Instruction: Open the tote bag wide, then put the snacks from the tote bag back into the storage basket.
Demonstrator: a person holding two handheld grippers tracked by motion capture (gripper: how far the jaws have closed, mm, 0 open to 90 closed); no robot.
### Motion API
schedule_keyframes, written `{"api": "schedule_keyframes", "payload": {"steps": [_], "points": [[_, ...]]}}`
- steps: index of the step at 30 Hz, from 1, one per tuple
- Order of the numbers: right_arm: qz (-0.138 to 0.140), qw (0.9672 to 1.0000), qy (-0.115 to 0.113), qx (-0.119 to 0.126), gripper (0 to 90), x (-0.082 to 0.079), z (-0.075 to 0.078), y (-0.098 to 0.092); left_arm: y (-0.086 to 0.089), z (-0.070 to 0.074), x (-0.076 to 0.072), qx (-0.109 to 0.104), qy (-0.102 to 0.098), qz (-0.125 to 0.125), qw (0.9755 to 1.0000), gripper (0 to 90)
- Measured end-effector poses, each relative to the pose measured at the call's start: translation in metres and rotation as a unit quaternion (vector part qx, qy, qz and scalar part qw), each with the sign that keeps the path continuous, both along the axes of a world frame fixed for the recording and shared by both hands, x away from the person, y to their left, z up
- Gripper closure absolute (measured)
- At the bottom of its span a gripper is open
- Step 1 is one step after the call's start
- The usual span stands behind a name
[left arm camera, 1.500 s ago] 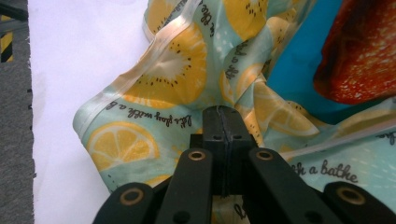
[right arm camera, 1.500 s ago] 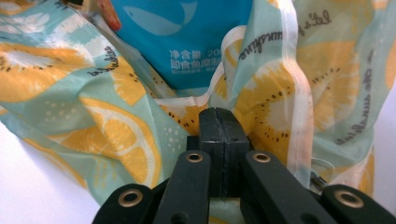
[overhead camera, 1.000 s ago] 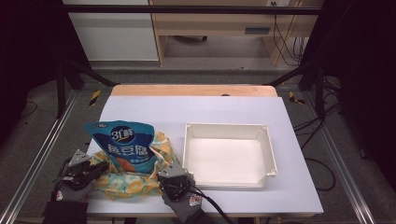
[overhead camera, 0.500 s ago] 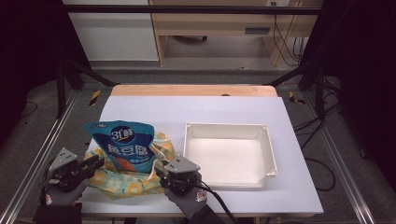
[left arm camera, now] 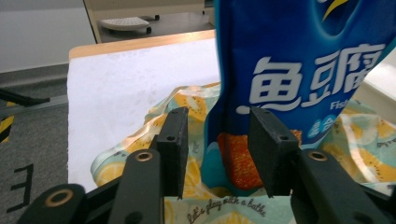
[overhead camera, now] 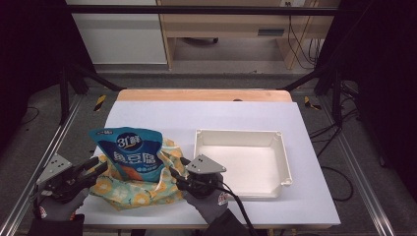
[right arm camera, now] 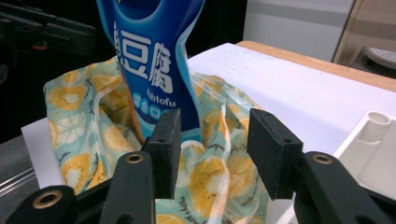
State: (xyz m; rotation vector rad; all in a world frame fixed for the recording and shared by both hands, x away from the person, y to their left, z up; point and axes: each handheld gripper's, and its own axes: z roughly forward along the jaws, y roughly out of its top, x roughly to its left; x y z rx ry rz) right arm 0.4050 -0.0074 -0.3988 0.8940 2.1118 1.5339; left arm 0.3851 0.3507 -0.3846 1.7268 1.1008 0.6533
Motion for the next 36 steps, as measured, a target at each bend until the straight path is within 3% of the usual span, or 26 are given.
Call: {"api": "schedule_keyframes", "payload": {"steps": [20,27,36], "points": [[0.007,0.9992,-0.028,0.026,47.2,0.011,0.030,-0.013,-0.003,0.031,-0.008,-0.023,-0.047,-0.007,0.9986,41.4],[0.009,0.9988,-0.036,0.030,46.0,0.018,0.042,-0.016,-0.008,0.037,-0.005,-0.022,-0.045,-0.010,0.9987,38.9],[0.005,0.9984,-0.043,0.035,45.2,0.031,0.053,-0.013,-0.011,0.048,-0.002,-0.020,-0.058,-0.008,0.9981,37.1]]}}
